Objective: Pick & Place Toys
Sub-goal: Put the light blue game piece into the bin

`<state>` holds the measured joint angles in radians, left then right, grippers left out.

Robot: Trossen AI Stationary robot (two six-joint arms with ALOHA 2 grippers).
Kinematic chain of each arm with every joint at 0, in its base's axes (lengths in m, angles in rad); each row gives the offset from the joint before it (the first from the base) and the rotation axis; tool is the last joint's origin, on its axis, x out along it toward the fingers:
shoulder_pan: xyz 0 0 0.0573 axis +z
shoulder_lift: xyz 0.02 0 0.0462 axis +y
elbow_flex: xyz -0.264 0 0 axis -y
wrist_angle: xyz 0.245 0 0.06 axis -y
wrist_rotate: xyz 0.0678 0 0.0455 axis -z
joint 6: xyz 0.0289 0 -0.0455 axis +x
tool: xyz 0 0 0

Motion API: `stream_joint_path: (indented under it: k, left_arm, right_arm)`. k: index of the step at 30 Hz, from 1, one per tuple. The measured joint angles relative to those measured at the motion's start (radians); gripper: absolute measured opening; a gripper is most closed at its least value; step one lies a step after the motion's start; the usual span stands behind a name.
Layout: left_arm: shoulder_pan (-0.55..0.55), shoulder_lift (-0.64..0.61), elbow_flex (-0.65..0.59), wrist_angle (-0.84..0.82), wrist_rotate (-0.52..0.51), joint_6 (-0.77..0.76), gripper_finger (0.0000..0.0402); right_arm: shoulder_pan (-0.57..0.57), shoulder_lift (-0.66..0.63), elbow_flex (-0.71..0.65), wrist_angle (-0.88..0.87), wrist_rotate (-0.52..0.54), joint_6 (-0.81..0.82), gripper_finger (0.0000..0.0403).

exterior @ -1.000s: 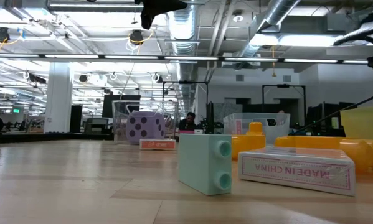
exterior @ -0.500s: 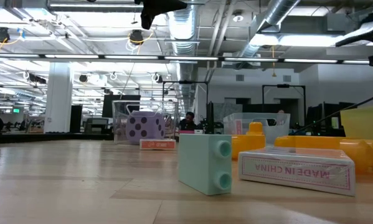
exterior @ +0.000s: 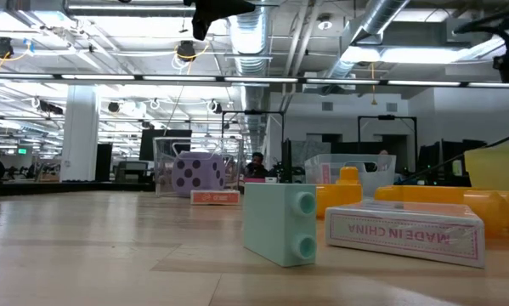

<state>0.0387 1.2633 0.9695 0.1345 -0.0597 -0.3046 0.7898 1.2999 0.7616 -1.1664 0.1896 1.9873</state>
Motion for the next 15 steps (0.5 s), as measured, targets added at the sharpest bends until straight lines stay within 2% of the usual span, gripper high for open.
stream_joint_path:
  k: [8, 15]
  left_arm:
    - [0.000, 0.000, 0.000, 0.000, -0.022, 0.000, 0.0173]
    - [0.000, 0.000, 0.000, 0.000, -0.024, 0.000, 0.0173]
  right_arm:
    - [0.000, -0.170, 0.000, -0.025, 0.211, 0.030, 0.0207]
    - [0.000, -0.298, 0.000, -0.023, 0.339, 0.030, 0.0207]
